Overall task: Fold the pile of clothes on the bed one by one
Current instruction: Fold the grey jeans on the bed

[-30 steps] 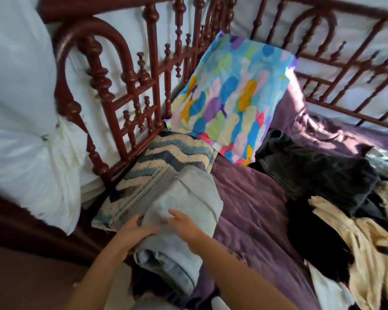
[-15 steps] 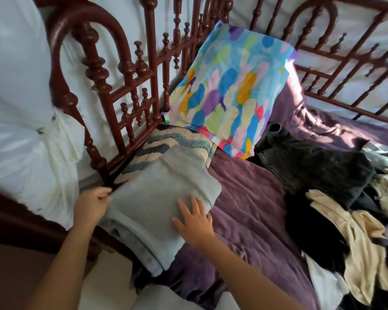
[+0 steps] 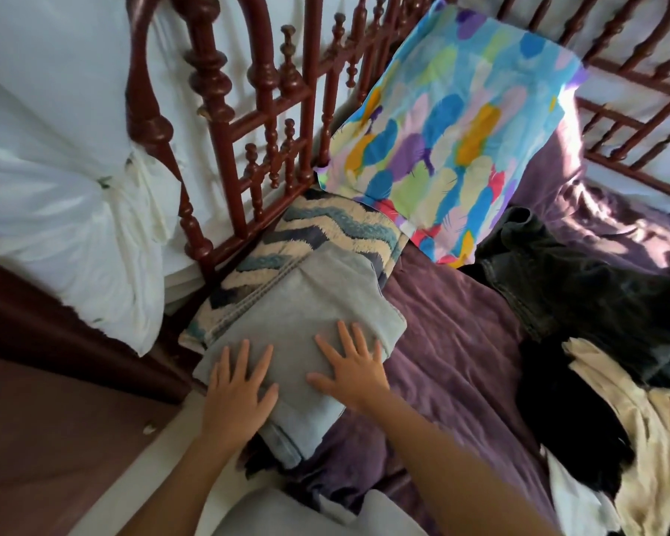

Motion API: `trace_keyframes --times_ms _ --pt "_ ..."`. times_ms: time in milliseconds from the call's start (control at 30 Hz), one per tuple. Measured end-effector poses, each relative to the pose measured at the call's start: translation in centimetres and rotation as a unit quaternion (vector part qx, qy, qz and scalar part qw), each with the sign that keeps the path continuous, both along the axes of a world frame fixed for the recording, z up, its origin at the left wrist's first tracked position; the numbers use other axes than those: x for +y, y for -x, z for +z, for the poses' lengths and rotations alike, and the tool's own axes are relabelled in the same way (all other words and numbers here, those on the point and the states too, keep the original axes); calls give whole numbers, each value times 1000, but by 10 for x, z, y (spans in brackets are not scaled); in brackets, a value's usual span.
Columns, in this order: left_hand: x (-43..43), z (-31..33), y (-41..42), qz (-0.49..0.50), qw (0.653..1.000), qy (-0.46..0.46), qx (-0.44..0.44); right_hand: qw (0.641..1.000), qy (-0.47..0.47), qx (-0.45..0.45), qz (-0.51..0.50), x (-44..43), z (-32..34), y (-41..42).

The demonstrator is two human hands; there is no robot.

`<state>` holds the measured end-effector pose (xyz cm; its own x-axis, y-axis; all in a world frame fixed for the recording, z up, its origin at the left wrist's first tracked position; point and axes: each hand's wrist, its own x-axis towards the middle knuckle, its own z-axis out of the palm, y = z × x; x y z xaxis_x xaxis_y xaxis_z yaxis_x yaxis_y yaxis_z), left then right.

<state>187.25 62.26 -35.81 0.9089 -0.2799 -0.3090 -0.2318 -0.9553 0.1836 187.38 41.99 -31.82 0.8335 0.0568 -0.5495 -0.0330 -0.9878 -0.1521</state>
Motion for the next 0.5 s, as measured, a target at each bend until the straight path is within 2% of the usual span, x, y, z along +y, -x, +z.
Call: trace_keyframes --times_ms 67,167,267,333,400,433,500 --pt "18 -23 5 -14 1000 14 -17 998 34 -14 -49 -26 -1 -12" --pt "35 -46 16 -72 996 23 -37 982 41 50 -175 -71 -1 -24" --pt "27 -35 16 2 997 63 -41 965 43 70 -248 -97 4 -17" --pt "20 -23 16 16 995 89 -44 974 66 1 -218 -86 4 -7" --pt "23 -19 13 -9 993 97 -67 977 70 -144 -141 -59 0 10" --pt "27 -18 10 -28 991 105 -81 974 36 -197 -106 -44 -3 20" --pt "38 -10 2 -77 987 110 -87 971 -30 -237 -7 -11 -9 43"
